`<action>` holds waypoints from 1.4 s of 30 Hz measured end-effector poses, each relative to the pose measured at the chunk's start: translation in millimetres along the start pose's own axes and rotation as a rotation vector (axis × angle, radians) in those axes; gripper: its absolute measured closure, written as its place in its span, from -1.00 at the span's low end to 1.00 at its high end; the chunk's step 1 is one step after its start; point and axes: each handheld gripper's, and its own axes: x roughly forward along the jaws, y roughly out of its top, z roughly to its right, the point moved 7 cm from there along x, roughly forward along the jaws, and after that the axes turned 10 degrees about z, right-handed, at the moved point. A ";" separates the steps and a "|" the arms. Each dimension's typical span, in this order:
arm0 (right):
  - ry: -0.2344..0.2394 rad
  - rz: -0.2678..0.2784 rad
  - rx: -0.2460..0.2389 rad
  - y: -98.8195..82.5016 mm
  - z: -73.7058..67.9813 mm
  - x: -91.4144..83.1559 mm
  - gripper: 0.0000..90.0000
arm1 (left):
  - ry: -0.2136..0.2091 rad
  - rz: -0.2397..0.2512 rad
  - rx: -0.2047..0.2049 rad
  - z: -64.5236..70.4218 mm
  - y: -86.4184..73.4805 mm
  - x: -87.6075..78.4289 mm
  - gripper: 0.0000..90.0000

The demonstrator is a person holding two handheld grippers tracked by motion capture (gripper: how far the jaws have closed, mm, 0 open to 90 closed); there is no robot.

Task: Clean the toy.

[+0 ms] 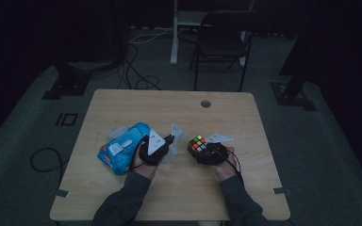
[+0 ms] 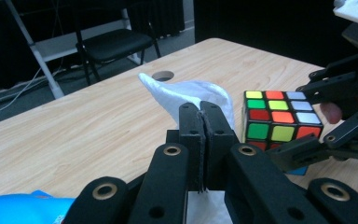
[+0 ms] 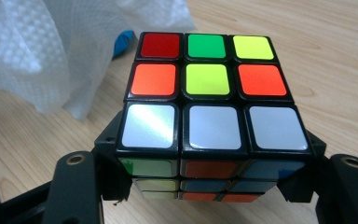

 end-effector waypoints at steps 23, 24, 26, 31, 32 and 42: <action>-0.028 -0.020 0.001 -22.4 16.5 -8.4 -0.23 | -0.009 -0.109 0.017 -7.7 -33.2 -4.6 0.98; -0.029 -0.022 0.002 -23.3 16.9 -7.7 -0.23 | -0.012 -0.116 0.016 -7.2 -35.3 -4.0 0.98; -0.032 -0.027 0.001 -25.1 17.7 -6.7 -0.23 | -0.009 -0.128 0.022 -7.0 -39.3 -3.0 0.98; -0.039 -0.034 -0.015 -27.1 17.9 -5.2 -0.23 | -0.009 -0.159 0.016 -8.0 -49.8 -1.4 0.97; -0.038 -0.033 -0.015 -27.3 17.7 -4.9 -0.23 | -0.010 -0.166 0.014 -7.6 -51.8 -1.4 0.97; -0.045 -0.050 -0.021 -31.7 17.7 -1.3 -0.23 | -0.020 -0.207 0.005 -2.5 -68.2 0.7 0.96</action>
